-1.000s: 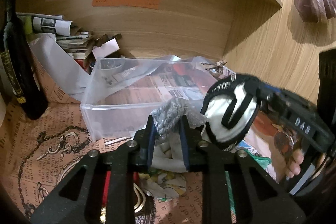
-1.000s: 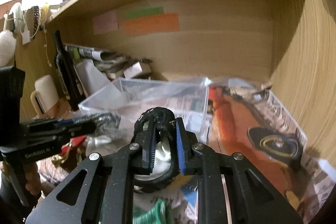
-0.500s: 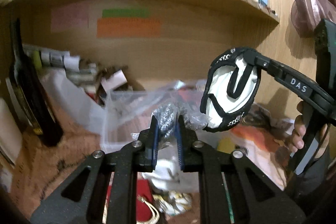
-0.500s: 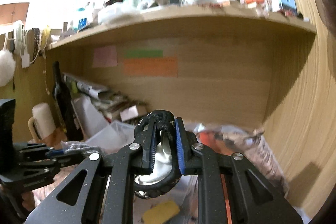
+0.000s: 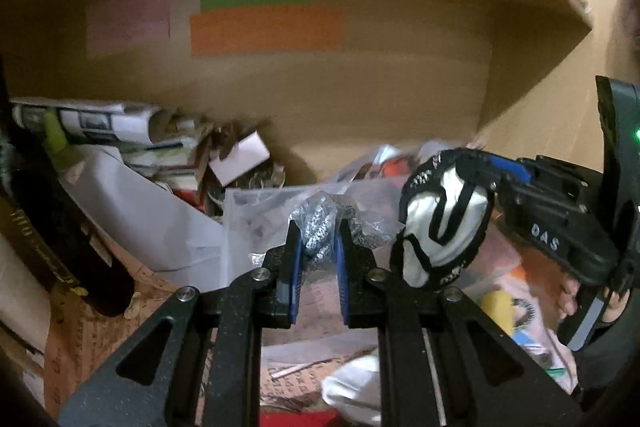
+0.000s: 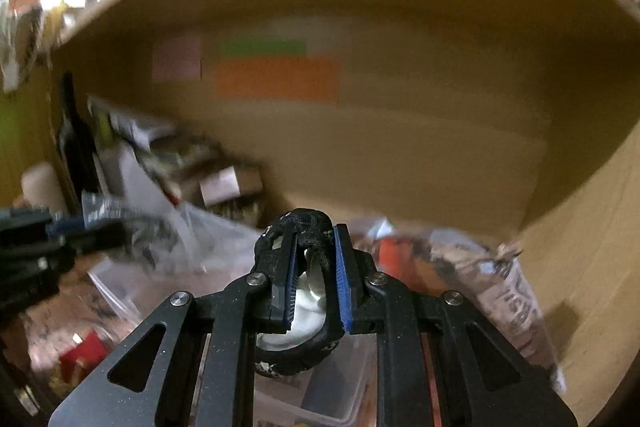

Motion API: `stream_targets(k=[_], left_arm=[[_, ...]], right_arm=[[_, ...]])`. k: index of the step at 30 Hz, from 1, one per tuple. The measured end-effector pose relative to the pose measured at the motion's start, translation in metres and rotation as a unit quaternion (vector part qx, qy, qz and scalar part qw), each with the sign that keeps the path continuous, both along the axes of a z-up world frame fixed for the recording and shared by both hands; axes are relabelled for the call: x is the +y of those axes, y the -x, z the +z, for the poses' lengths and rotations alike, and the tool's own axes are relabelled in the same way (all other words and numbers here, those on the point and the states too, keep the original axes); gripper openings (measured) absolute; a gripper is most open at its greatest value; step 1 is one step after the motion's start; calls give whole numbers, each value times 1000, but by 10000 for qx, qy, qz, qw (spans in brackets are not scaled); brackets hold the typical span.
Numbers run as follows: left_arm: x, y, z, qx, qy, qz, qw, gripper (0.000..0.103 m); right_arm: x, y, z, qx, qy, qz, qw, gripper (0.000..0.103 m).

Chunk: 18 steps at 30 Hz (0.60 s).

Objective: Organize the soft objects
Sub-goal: 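Lower both held items into the clear plastic box and open both tools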

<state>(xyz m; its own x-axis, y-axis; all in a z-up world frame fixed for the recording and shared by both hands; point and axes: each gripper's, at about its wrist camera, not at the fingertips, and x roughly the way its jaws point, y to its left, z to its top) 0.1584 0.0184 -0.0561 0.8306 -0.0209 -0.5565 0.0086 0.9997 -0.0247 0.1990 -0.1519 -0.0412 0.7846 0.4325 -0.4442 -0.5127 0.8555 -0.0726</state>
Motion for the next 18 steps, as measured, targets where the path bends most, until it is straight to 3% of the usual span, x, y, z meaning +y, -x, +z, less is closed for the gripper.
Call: stream_targets(k=[7,12,14,15,17,18], left_arm=[[14,-43,-32,905,276,-61,9955,15],[10,-46,-40,1038,134,-52,9945,15],[8,-47,-40,1058,108,-85,9943,18],[8,-46,-40,1054,112,-103,9943,23],[9,-41,-37,1009,137,-114,9947,37],[10,-38,-34,967,159,-88,9951,52]], right_arm=[[1,-25,-26,862,197,204,9959,15],[2,-36,-37,1077,319,82,9936,19],[3,-38,-38,1093,338,55,9934,30],[3,-38,-38,1091,352,26,9934,35],[0,-35,-34,959,323,-13,9949,54],[0,-33,-30,874,309,-36,9957,58]])
